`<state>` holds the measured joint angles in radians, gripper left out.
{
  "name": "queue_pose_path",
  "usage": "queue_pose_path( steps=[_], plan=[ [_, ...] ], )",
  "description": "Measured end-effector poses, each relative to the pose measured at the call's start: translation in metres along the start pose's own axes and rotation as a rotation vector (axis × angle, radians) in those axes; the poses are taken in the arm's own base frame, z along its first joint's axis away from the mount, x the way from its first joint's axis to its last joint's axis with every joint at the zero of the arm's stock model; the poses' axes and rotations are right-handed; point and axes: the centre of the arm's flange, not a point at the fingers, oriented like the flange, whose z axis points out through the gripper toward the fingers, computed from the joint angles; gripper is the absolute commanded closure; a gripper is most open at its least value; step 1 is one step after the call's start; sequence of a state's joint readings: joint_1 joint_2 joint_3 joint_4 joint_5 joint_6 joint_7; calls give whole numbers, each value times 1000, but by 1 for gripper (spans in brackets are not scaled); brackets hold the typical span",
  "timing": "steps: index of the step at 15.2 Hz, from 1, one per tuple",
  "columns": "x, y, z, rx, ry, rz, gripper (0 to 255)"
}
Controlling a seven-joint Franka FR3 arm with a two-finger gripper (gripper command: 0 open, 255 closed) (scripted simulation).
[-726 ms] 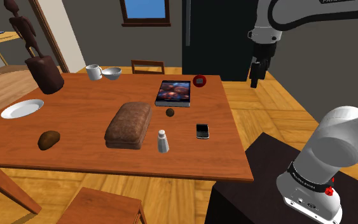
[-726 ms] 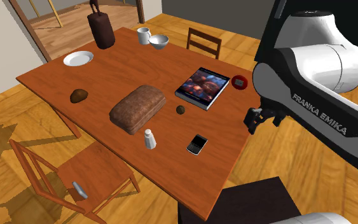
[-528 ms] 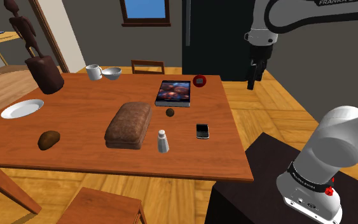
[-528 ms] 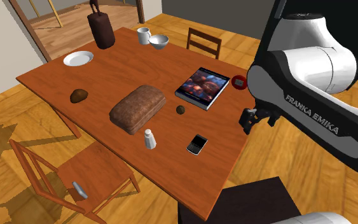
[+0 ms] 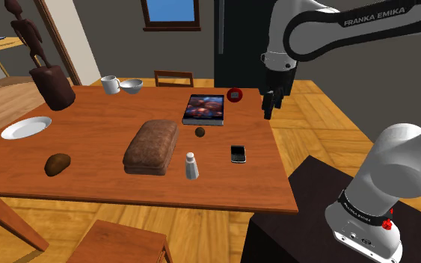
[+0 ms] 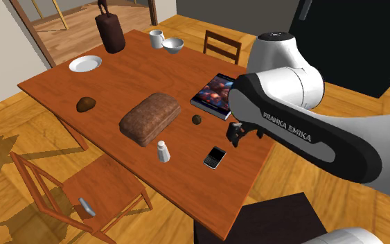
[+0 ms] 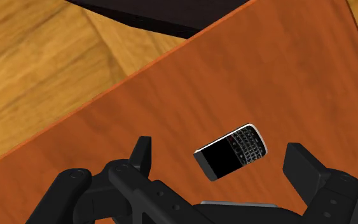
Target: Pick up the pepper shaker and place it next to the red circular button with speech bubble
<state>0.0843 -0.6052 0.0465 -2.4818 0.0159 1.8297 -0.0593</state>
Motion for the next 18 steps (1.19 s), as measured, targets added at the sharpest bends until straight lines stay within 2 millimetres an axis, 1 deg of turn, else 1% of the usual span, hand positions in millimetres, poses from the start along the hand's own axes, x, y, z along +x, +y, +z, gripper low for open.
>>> queue_pose_path(
  steps=[2,4,5,6,7,10,11,13,15,18],
  plan=[
    [16,-13,5,4,11,-15,0],
    [29,-37,16,8,21,-31,0],
    [37,-46,23,11,25,-38,0],
    [41,-55,25,13,31,-46,0],
    [51,-64,28,15,37,-54,0],
    [70,-93,44,21,52,-77,0],
    [75,-102,47,23,57,-84,0],
    [92,-125,55,28,68,-100,0],
    [102,-145,60,32,79,-116,0],
    [123,-173,72,38,94,-138,0]
  ],
)
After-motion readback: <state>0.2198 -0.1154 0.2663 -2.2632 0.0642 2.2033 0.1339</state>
